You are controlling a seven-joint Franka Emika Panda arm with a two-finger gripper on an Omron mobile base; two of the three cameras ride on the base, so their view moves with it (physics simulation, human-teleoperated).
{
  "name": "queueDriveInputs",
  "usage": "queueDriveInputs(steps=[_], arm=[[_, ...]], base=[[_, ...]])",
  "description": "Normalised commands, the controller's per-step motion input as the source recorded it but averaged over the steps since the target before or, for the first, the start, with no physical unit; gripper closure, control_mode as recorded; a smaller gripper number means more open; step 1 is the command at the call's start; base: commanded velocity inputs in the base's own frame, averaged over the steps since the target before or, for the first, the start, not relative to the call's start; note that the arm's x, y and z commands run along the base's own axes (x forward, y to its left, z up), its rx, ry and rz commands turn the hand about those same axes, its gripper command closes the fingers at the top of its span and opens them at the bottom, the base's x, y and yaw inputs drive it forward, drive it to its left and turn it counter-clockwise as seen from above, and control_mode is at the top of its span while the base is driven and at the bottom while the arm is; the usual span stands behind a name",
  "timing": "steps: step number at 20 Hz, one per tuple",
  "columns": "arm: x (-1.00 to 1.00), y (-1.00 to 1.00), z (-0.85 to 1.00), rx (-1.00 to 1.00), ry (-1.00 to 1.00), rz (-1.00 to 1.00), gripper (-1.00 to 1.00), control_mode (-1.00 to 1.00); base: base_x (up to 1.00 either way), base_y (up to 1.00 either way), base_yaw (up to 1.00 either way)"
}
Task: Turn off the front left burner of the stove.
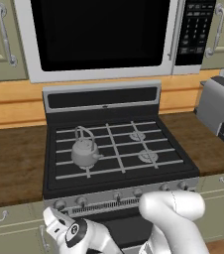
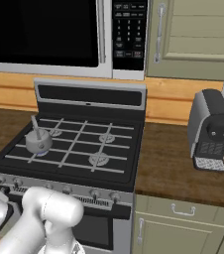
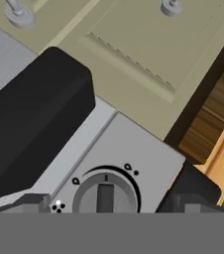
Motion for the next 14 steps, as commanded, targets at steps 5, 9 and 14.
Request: queueDriveInputs(steps=[5, 9, 14], arm=[[0.0, 0.0, 0.2, 0.0, -0.08, 0.0, -1.0, -1.0], [0.07, 0.0, 0.22, 0.0, -0.01, 0.0, -1.0, -1.0], [0.0, 0.0, 0.0, 0.0, 0.0, 0.0, -1.0, -1.0]], base=[[0.0, 0.0, 0.0], [0.0, 0.0, 0.0], [0.0, 0.0, 0.0]])
